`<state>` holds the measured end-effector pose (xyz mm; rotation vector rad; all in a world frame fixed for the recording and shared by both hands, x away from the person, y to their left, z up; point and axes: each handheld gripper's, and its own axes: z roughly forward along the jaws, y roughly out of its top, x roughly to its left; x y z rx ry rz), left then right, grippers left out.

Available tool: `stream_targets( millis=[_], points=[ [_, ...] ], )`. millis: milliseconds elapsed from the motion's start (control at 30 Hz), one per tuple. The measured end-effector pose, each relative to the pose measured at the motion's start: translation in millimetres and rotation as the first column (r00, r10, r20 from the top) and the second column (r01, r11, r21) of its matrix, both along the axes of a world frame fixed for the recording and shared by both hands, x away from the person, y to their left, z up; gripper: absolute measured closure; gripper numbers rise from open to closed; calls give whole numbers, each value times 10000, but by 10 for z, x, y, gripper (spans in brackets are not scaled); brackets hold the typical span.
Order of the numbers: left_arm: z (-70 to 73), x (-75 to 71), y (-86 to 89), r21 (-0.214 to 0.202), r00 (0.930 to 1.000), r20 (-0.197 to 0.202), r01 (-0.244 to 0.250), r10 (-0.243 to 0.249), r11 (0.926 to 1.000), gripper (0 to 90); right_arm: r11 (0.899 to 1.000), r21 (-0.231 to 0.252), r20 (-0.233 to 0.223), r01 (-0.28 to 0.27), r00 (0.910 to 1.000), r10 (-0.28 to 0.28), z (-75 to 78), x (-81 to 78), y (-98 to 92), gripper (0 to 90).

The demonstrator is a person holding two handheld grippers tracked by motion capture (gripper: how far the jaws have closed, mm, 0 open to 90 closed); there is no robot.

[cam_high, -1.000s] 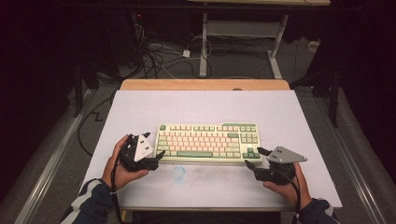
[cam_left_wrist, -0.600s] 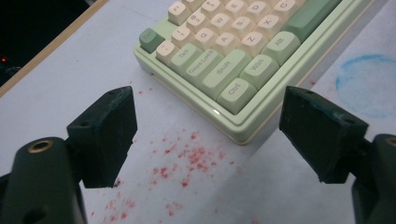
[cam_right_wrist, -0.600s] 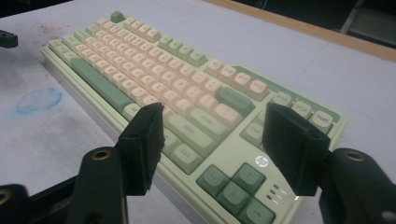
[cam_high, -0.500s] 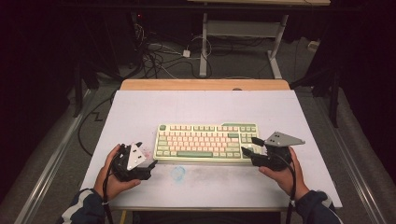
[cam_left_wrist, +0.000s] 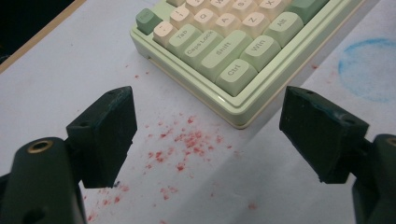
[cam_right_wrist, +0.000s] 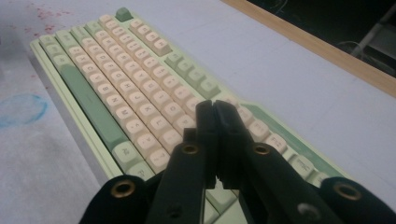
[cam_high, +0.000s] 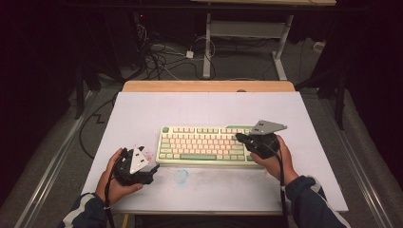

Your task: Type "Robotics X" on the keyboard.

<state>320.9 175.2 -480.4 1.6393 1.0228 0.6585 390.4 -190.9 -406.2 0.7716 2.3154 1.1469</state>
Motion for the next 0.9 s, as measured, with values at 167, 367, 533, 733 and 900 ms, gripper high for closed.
stream_targets(
  millis=[167, 367, 533, 733, 900],
  points=[
    [-9, 11, -1, -60, 9999, -105, -11, 11, 10000, 178, 9992, -333, -78, -240, 9997, 238, -27, 87, 159, 900],
    [-9, 11, -4, -85, 9999, -110, 47, -48, 10000, 178, 9979, -554, -276, -338, 9991, 323, -71, 171, 305, 900],
    [-14, 5, -9, -12, 9998, -146, 104, -104, 9999, 178, 9966, -730, -412, -391, 9985, 361, -121, 239, 402, 900],
    [-22, 1, -17, 85, 9997, -199, 175, -173, 9998, 178, 9949, -876, -486, -506, 9977, 465, -157, 284, 516, 900],
    [-39, 1, -24, 209, 9992, -331, 209, -202, 9996, 178, 9929, -992, -462, -657, 9970, 614, -166, 317, 633, 900]
  ],
)
